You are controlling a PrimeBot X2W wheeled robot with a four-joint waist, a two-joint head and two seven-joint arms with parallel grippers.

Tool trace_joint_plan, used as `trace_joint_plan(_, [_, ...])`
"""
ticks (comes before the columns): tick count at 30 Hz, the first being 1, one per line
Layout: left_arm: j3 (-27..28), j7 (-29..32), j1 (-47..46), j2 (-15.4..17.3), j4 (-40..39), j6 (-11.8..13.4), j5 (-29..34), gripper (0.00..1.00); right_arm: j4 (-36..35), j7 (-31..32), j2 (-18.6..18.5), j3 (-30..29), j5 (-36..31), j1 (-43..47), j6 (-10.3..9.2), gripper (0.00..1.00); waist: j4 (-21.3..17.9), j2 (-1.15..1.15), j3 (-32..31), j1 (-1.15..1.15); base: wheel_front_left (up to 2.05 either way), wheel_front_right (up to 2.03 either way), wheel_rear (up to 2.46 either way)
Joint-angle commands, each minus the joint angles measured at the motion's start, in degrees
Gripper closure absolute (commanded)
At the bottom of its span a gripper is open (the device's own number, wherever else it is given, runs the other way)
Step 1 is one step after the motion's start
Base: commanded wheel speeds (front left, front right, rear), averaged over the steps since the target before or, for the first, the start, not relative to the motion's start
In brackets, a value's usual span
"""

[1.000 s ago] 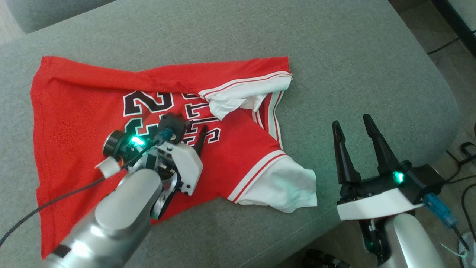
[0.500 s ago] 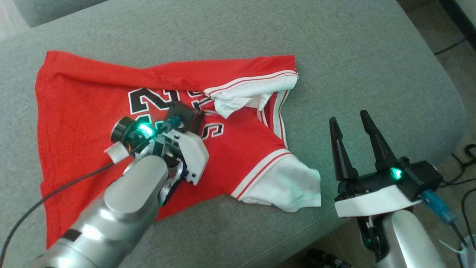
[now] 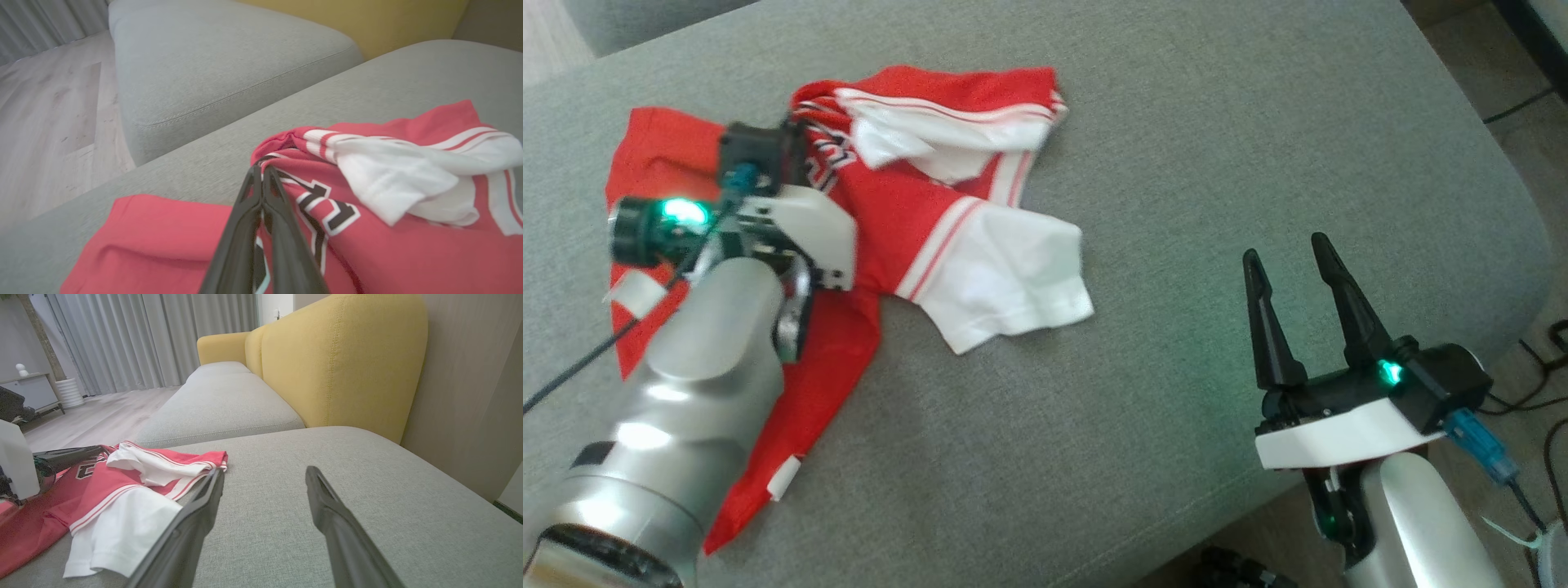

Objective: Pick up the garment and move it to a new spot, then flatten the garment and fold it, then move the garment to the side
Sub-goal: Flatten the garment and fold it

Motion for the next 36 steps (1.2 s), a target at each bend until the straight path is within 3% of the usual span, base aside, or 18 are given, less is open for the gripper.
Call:
trace_joint_plan(1, [2.17,-0.73,-2.72,1.83,-0.57,0.46,-0.3,1.0,-1.44,-0.61,-0.17,1.03,-0.36,-0.83,0.44,0.0,0.16,0.0,-0.06,0.0,0.0,0.0,0.0])
trace_joint_plan(6, [3.1,-3.42,-3.14,0.93,3.1,0.88,-1.14,1.0,-1.38,-0.61,-0.17,0.73,-0.71,-0.74,0.44,0.0,1.28,0.0,-0.1,0.0,0.0,0.0,0.0])
trace_joint_plan(7, [3.55,-4.43,-3.02,0.47,3.45,0.78,-1.64,0.61,-1.39,-0.61,-0.17,0.69,-0.76,-0.73,0.44,0.0,1.58,0.0,-0.16,0.0,0.0,0.0,0.0])
trace_joint_plan(8, [3.65,-5.45,-2.9,0.08,3.71,0.6,-1.8,0.1,-1.41,-0.61,-0.17,0.55,-0.83,-0.67,0.44,0.0,1.93,0.0,-0.29,0.0,0.0,0.0,0.0])
trace_joint_plan(9, [3.83,-6.5,-2.71,-0.33,3.84,0.38,-2.06,0.0,-1.4,-0.61,-0.17,0.38,-0.92,-0.59,0.44,0.0,2.28,0.0,-0.5,0.0,0.0,0.0,0.0])
trace_joint_plan(14, [4.71,-11.37,-0.26,-2.24,1.7,-1.76,-3.69,0.0,-1.67,-0.61,-0.34,-0.9,-1.61,-0.23,0.44,0.0,4.29,0.0,-2.22,0.0,0.0,0.0,0.0])
trace_joint_plan(19, [5.63,-13.7,5.31,-2.38,-5.81,-2.63,-4.0,0.0,-2.02,-0.61,-0.91,-3.18,-2.1,0.64,0.44,0.0,6.91,0.0,-4.72,0.0,0.0,0.0,0.0])
trace_joint_plan(28, [12.54,-14.08,25.3,0.59,-28.09,-0.58,-0.28,0.0,-2.0,-0.61,-1.94,-7.44,-3.3,3.09,0.44,0.0,13.08,0.0,-9.56,0.0,0.0,0.0,0.0])
trace_joint_plan(36, [20.53,-14.09,39.45,1.03,-36.14,-1.64,3.06,0.0,0.18,-0.61,-2.27,-8.3,-3.93,4.04,0.44,0.0,16.86,0.0,-12.09,0.0,0.0,0.0,0.0])
